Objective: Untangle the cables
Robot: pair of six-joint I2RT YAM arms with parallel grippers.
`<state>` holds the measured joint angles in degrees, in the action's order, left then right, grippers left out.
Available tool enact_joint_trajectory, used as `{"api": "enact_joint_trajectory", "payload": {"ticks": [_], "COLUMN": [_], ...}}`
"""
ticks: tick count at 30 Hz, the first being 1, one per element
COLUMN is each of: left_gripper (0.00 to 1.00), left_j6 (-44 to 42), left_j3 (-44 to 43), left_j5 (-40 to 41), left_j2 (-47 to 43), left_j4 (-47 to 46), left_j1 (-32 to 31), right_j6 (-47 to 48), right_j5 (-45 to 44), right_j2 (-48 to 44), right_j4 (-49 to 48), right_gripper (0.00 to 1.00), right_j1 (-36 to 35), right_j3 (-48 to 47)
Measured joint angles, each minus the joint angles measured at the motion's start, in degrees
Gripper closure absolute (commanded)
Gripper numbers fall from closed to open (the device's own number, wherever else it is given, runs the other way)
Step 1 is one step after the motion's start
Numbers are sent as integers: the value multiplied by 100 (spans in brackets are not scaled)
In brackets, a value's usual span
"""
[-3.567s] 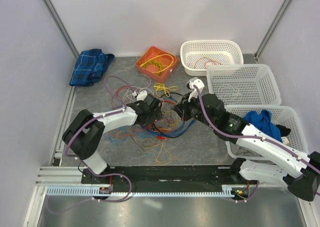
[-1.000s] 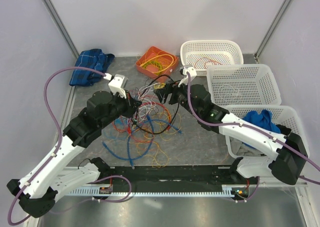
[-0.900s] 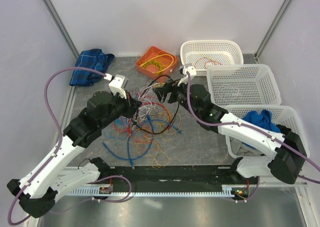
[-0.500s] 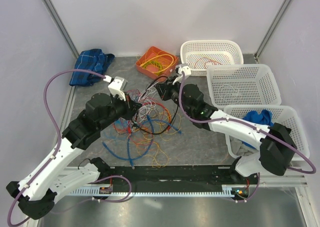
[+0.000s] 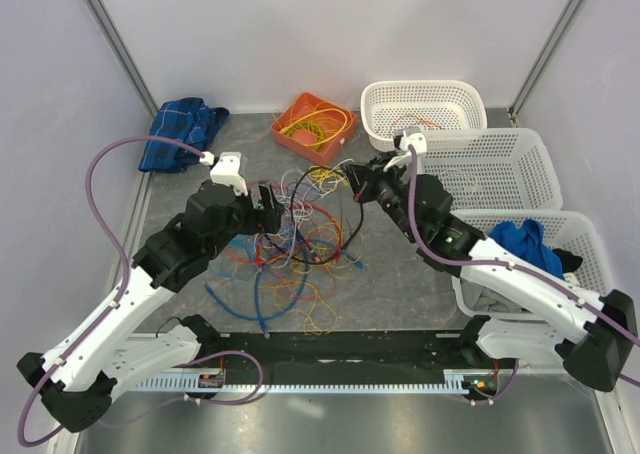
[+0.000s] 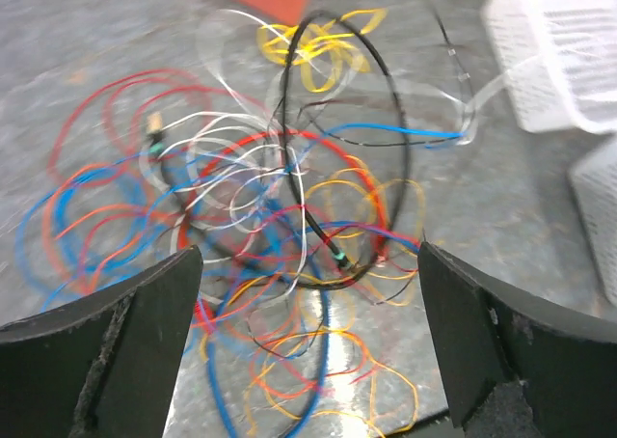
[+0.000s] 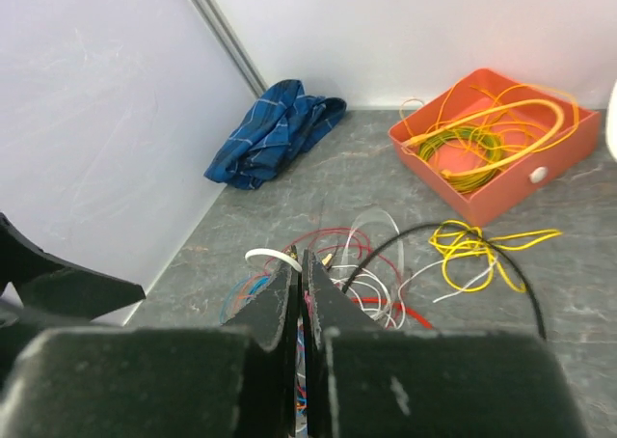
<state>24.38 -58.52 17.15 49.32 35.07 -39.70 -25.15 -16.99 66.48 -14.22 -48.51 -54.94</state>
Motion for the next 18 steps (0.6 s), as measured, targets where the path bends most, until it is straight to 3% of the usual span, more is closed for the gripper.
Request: {"api": "enact_joint_trajectory", "payload": {"ticks": [5,9,14,18], "left_gripper": [3,4,3,5], "left_j6": [238,240,127,-90], "left_j3": [-15,-13,212,538], "left_j5": [758,894,232,-859], "left_j2": [-57,-328,-605,-501], "left_j4": [238,33,-918,-1932], "left_j1": [7,9,9,9], "right_j6": [68,116,120,120], "right_j5": [-111,-85,114,361], "right_j2": [-380,-455,-472,-472], "right_j4": [542,874,1215,1427], "right_gripper": [100,100,100,100], "right_j1": [0,0,0,0], "right_j3": [-118,-203,-428,-769]}}
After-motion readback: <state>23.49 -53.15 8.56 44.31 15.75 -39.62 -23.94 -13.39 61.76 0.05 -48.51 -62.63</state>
